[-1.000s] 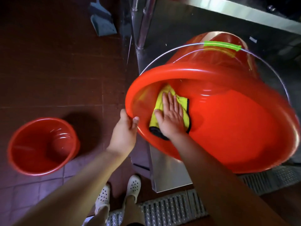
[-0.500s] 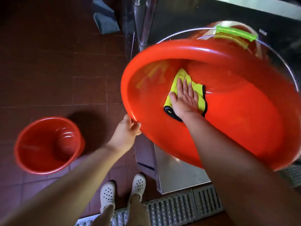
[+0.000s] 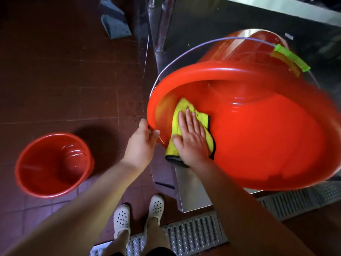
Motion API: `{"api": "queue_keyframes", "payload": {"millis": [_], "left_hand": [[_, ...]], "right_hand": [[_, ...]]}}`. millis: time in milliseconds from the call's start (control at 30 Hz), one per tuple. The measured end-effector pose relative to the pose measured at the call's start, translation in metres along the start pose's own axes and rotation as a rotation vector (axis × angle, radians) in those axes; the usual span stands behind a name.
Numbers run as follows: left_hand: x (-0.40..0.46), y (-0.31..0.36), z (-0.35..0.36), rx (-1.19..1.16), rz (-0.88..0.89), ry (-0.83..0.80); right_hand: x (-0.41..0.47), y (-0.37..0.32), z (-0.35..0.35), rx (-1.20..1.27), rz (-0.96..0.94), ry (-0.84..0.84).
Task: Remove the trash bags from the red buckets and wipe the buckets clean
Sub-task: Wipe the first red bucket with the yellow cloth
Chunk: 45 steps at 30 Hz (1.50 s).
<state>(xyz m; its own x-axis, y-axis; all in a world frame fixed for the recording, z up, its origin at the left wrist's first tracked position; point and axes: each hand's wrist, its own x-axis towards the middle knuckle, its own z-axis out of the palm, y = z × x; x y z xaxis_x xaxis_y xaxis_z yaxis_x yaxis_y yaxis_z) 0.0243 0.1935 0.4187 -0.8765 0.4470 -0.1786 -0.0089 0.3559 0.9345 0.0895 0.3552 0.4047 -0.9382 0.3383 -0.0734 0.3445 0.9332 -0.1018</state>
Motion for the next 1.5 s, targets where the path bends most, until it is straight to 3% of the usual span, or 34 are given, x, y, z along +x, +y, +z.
{"api": "queue_keyframes", "payload": {"millis": [100, 200, 300, 367, 500, 600, 667, 767, 900, 1000, 1133, 1233, 1333, 1500], "left_hand": [[0.010, 0.012, -0.023, 0.040, 0.065, -0.029], [0.016, 0.024, -0.044, 0.208, 0.211, 0.046], [0.012, 0.032, -0.046, 0.218, 0.296, 0.068], [0.008, 0.024, -0.039, 0.096, 0.224, 0.031], [0.001, 0.001, -0.016, -0.217, -0.144, -0.168], [-0.006, -0.007, -0.004, -0.315, -0.169, -0.139], [-0.010, -0.011, -0.001, -0.325, -0.144, -0.092], [-0.013, -0.018, 0.002, -0.226, -0.119, -0.014], [-0.018, -0.016, -0.001, -0.158, -0.075, 0.005], [-0.018, -0.004, -0.013, -0.113, 0.004, -0.004], [-0.009, 0.021, -0.038, 0.204, 0.254, 0.063], [-0.002, 0.032, -0.049, 0.228, 0.316, 0.070], [0.002, 0.024, -0.042, 0.029, 0.242, 0.050], [-0.012, -0.015, -0.006, -0.136, -0.113, -0.149]], "right_hand": [[0.038, 0.021, 0.001, -0.010, 0.080, -0.010], [0.074, 0.047, 0.001, -0.004, 0.148, -0.034], [0.096, 0.074, -0.002, -0.051, 0.158, -0.049], [0.104, 0.086, -0.003, -0.090, 0.125, -0.066], [0.106, 0.072, -0.005, -0.145, 0.149, -0.130], [0.080, 0.035, -0.004, -0.081, 0.207, -0.103], [0.042, 0.005, 0.001, -0.057, 0.140, -0.051], [-0.018, -0.030, 0.008, -0.019, 0.008, -0.009], [-0.028, -0.019, 0.003, -0.008, -0.106, -0.055], [0.003, 0.007, -0.003, -0.045, -0.038, -0.063], [0.058, 0.054, -0.004, -0.102, 0.102, -0.115], [0.085, 0.083, -0.005, -0.123, 0.161, -0.133], [0.095, 0.091, -0.004, -0.132, 0.157, -0.124], [0.082, 0.055, -0.004, 0.003, 0.262, -0.096]]}}
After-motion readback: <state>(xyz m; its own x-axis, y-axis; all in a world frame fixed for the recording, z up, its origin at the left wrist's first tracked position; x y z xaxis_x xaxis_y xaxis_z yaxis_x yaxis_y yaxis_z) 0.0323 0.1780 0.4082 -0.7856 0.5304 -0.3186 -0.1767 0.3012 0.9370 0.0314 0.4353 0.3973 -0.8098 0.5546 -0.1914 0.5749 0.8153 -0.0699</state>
